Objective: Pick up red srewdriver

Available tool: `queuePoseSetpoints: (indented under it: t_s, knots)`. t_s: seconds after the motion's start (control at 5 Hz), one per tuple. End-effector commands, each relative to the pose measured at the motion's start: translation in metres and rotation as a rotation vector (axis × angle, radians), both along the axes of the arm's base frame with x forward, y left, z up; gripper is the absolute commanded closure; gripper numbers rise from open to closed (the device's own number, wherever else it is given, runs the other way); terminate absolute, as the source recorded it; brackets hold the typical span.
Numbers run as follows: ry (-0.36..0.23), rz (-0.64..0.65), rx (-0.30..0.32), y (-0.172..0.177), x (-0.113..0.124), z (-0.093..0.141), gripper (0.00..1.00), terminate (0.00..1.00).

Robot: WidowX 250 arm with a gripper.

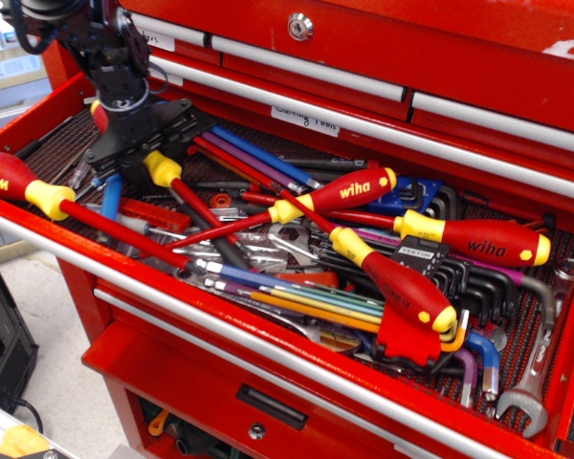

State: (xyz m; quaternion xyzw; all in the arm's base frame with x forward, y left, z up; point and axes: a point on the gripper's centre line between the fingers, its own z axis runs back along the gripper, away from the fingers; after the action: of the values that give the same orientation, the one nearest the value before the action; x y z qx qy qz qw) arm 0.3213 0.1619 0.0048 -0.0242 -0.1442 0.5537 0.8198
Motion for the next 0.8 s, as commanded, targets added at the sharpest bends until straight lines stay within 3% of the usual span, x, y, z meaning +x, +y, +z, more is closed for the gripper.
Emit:
queuePoseSetpoints:
  t_s: [0.0, 0.6]
  knots:
    - [-0.094, 0.015, 0.166, 0.002, -0.005, 0.061, 1.0, 0.0]
    - [-0.073, 0.023, 0.333, 0.009, -0.015, 0.131, 1.0, 0.0]
